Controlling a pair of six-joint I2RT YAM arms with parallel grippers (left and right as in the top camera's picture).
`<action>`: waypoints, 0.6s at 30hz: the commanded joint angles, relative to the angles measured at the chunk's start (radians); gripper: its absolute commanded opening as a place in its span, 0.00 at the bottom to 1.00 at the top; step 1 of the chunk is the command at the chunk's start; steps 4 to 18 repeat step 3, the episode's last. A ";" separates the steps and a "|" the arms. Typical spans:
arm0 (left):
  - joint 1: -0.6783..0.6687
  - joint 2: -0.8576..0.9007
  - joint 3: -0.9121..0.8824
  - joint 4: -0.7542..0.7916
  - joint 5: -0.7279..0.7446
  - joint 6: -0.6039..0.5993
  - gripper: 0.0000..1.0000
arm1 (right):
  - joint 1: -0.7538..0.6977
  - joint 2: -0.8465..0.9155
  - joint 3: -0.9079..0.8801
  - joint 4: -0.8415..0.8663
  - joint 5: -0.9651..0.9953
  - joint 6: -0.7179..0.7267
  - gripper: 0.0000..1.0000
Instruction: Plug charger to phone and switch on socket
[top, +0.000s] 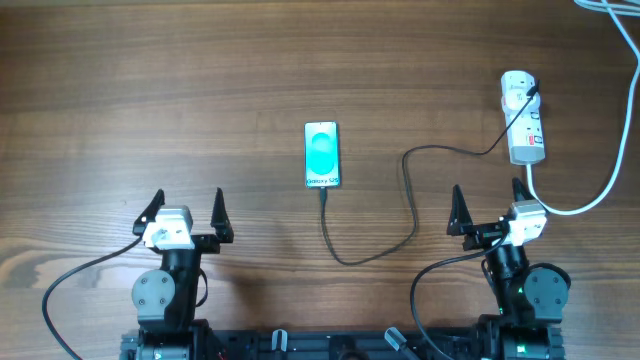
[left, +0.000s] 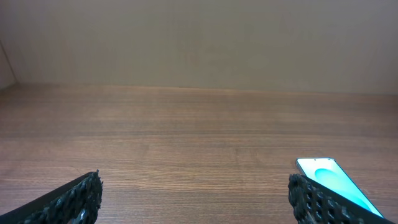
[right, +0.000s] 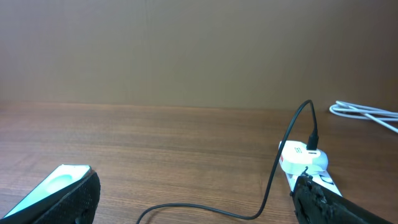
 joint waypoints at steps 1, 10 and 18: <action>0.008 -0.011 -0.008 0.000 -0.006 0.012 1.00 | 0.005 -0.012 -0.003 0.004 0.013 -0.012 0.99; 0.008 -0.011 -0.008 0.000 -0.006 0.012 1.00 | 0.005 -0.012 -0.003 0.004 0.012 -0.012 1.00; 0.008 -0.011 -0.008 0.000 -0.006 0.012 1.00 | 0.005 -0.012 -0.003 0.004 0.012 -0.012 1.00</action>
